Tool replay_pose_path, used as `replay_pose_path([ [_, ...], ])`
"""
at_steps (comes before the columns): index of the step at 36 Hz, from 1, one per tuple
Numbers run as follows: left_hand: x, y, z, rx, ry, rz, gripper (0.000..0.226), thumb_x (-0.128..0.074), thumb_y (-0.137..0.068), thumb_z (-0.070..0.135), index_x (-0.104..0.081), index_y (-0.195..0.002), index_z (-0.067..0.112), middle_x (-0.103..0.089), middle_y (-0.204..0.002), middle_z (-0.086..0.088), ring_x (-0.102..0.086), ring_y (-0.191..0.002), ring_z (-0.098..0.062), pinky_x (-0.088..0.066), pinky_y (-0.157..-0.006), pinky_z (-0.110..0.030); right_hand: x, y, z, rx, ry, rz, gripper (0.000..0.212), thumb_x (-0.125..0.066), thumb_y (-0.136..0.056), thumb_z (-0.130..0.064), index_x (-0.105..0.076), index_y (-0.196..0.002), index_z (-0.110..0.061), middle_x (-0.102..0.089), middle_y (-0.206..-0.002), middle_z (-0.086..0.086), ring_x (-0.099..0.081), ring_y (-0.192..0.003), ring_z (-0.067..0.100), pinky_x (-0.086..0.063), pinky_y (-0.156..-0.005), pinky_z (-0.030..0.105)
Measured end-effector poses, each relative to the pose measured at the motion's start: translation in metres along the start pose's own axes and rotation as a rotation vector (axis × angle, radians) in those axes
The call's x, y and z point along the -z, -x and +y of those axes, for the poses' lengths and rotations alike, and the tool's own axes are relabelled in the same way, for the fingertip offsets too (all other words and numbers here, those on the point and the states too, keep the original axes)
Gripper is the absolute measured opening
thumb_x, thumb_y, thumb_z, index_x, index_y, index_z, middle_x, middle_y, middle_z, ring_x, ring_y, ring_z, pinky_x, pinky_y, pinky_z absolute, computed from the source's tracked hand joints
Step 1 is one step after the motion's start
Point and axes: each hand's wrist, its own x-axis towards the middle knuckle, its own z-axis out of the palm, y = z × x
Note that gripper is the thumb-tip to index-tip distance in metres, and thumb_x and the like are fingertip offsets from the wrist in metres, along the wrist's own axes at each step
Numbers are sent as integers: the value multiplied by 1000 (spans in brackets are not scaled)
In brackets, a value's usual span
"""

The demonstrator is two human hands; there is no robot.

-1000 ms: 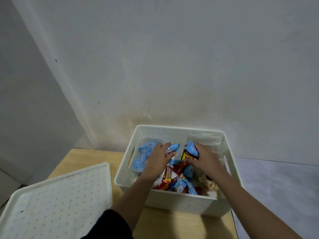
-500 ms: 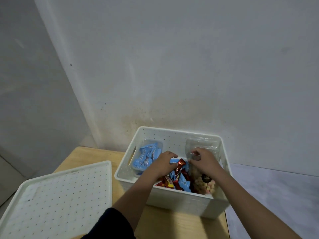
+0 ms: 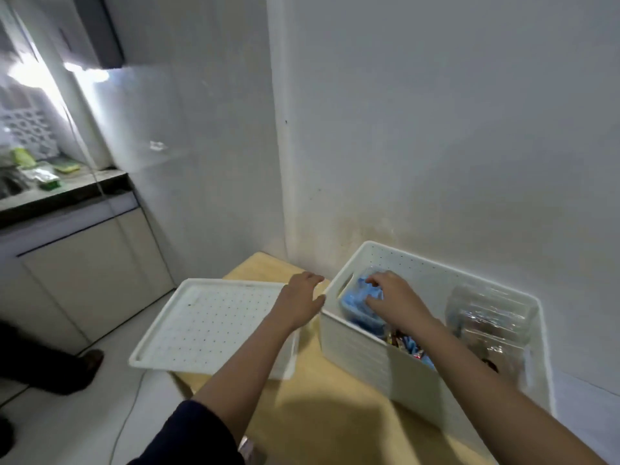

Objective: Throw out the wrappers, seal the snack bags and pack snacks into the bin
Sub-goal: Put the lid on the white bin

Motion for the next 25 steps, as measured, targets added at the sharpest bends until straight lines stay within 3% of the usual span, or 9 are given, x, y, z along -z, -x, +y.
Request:
replay_pose_path([
  [10, 46, 41, -177, 277, -134, 41, 63, -41, -96, 37, -15, -148, 14, -11, -157, -4, -8, -145, -20, -18, -115, -36, -108, -61, -96, 105, 98, 36, 47, -55, -87, -27, -47, -132, -14, -41, -136, 8, -37, -127, 23, -35, -104, 35],
  [15, 36, 64, -264, 394, -134, 3, 79, -43, -91, 50, -4, -149, 14, 6, -158, -7, 6, -146, -23, -7, -118, -38, -176, -74, -103, -20, 139, -79, 68, -51, -91, -39, -21, -147, -15, -18, -155, 7, -10, -144, 23, -19, -115, 35],
  [18, 30, 74, -307, 416, -179, -10, 89, -48, -87, 56, -5, -148, 7, 4, -157, -16, 4, -145, -31, -9, -118, -45, -210, -71, -97, -139, 142, -165, 86, -49, -88, -54, -4, -150, -16, -1, -158, 6, 4, -146, 23, -11, -118, 37],
  [22, 20, 83, -346, 497, -130, -101, 103, -50, -80, 64, 6, -147, 9, 13, -155, -16, 13, -144, -29, -1, -118, -44, -242, -58, -88, -306, 146, -250, 101, -47, -81, -66, 6, -149, -11, 9, -158, 10, 10, -145, 26, -5, -118, 40],
  [25, 10, 84, -368, 535, -73, -166, 111, -53, -75, 69, 8, -147, 12, 14, -155, -16, 15, -144, -28, 1, -118, -46, -259, -49, -89, -402, 135, -299, 103, -48, -83, -64, 9, -147, -8, 10, -157, 12, 10, -145, 28, -2, -118, 40],
])
